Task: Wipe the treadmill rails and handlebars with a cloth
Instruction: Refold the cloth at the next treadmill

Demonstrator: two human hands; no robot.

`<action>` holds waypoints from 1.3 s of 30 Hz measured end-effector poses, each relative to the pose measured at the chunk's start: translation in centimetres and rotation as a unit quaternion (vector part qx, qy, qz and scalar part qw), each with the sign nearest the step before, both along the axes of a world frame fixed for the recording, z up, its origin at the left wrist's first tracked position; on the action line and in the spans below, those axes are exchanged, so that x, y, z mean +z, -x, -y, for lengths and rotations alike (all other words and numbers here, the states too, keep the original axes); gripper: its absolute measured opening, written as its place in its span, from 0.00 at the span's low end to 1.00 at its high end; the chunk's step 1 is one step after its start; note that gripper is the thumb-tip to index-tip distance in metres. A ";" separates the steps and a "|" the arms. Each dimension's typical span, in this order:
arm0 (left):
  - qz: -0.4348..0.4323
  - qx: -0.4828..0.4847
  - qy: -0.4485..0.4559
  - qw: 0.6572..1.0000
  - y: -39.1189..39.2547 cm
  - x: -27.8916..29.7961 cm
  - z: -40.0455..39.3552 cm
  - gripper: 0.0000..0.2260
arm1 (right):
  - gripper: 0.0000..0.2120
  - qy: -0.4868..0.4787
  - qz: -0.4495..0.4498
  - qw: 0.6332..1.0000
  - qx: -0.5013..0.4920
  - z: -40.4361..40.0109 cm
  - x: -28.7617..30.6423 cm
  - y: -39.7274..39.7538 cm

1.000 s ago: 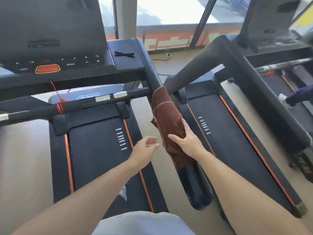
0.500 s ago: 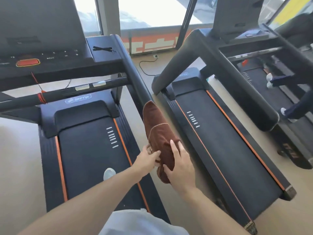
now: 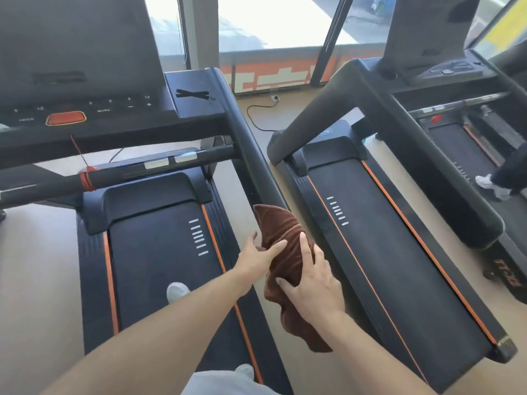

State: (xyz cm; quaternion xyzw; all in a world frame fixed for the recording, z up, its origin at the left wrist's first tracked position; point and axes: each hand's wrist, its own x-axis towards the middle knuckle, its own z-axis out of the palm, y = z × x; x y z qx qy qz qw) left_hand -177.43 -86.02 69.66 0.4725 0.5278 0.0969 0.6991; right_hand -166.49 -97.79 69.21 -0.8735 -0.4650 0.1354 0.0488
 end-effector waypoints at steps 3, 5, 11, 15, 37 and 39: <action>-0.001 0.006 -0.012 1.000 0.3 -0.5 -3.1 0.35 | 0.50 -0.003 -0.002 1.000 0.029 -3.6 0.0 -0.6; 0.002 0.011 -0.007 1.000 0.5 -0.7 -5.5 0.35 | 0.45 -0.004 -0.020 0.999 0.033 -6.3 0.4 -1.0; 0.034 -0.074 0.066 0.994 1.2 -2.9 -13.5 0.46 | 0.15 -0.204 -0.239 0.930 -0.189 -11.9 1.4 -4.2; 0.021 -0.158 0.101 0.982 1.3 -4.0 -15.8 0.31 | 0.15 -0.051 -0.341 0.919 -0.190 -15.6 2.0 -7.0; 0.009 0.086 -0.134 0.987 1.9 2.9 -14.4 0.08 | 0.06 -0.278 -0.473 0.819 -0.169 -12.0 4.9 -9.6; 0.006 0.108 -0.144 0.984 1.8 3.8 -13.7 0.07 | 0.04 -0.284 -0.497 0.810 -0.129 -11.1 6.9 -8.9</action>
